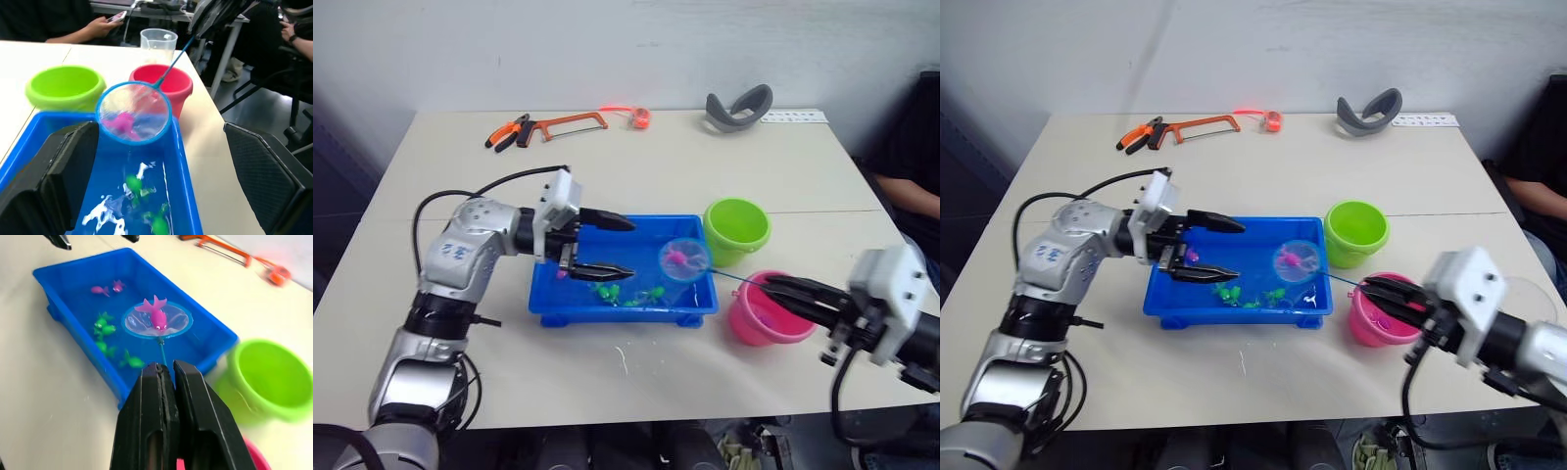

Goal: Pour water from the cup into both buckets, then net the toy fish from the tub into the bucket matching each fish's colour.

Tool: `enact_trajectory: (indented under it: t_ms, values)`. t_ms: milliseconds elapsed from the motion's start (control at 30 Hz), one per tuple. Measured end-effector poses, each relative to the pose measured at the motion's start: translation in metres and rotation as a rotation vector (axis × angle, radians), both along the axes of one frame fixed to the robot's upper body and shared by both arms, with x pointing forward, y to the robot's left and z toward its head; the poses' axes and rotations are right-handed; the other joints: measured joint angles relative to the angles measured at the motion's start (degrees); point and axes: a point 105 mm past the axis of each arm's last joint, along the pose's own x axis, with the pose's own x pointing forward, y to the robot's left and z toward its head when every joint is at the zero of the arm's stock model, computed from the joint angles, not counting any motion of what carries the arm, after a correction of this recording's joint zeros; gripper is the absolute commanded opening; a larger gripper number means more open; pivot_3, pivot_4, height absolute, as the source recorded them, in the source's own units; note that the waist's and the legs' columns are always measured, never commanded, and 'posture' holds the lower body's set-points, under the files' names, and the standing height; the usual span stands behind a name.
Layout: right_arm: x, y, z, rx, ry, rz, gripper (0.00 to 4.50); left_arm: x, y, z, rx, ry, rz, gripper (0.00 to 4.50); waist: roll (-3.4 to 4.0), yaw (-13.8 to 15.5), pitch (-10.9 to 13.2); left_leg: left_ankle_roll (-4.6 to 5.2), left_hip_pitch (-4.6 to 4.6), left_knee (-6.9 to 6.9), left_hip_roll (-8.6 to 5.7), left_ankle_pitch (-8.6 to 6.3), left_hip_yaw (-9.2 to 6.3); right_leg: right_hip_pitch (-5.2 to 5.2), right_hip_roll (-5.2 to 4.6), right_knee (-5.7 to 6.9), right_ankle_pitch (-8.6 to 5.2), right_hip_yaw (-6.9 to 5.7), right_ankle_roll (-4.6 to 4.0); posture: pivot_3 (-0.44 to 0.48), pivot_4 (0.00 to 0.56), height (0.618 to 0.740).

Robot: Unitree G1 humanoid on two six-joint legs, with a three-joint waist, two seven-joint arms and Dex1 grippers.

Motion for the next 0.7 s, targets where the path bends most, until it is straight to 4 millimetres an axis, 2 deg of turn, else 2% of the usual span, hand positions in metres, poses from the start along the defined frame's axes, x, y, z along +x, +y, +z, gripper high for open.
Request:
enact_trajectory:
  t_ms: [267, 433, 533, 700]
  values:
    - [-0.038, -0.051, 0.000, -0.006, 0.025, -0.295, 0.00, -0.002, -0.030, -0.014, -0.014, 0.019, -0.139, 4.45, 0.04, 0.50, -0.04, -0.02, 0.03, 0.02, -0.08, 0.04, -0.04, 0.07, 0.08, -0.02, 0.02, 0.04, 0.00, 0.000, 0.150, 0.740]
    - [-0.057, -0.069, -0.005, -0.076, 0.036, -0.404, 0.00, 0.001, -0.036, -0.021, -0.008, 0.015, -0.163, 4.45, 0.05, 0.31, -0.04, -0.01, 0.04, -0.02, -0.09, 0.04, -0.04, 0.07, 0.10, -0.04, 0.02, 0.07, 0.01, 0.000, 0.150, 0.740]
    - [-0.063, -0.075, -0.007, -0.176, 0.017, -0.420, 0.00, 0.003, -0.039, -0.020, -0.008, 0.007, -0.171, 4.45, 0.05, 0.30, -0.04, -0.01, 0.04, -0.04, -0.09, 0.04, -0.06, 0.07, 0.11, -0.04, 0.02, 0.05, 0.01, 0.000, 0.150, 0.740]
    - [-0.059, -0.074, -0.003, -0.535, -0.145, -0.357, 0.00, 0.005, -0.042, -0.022, -0.009, 0.004, -0.183, 4.45, 0.05, 0.30, -0.04, -0.02, 0.02, -0.05, -0.13, 0.05, -0.06, 0.03, 0.11, -0.07, 0.02, 0.04, 0.01, 0.000, 0.150, 0.740]
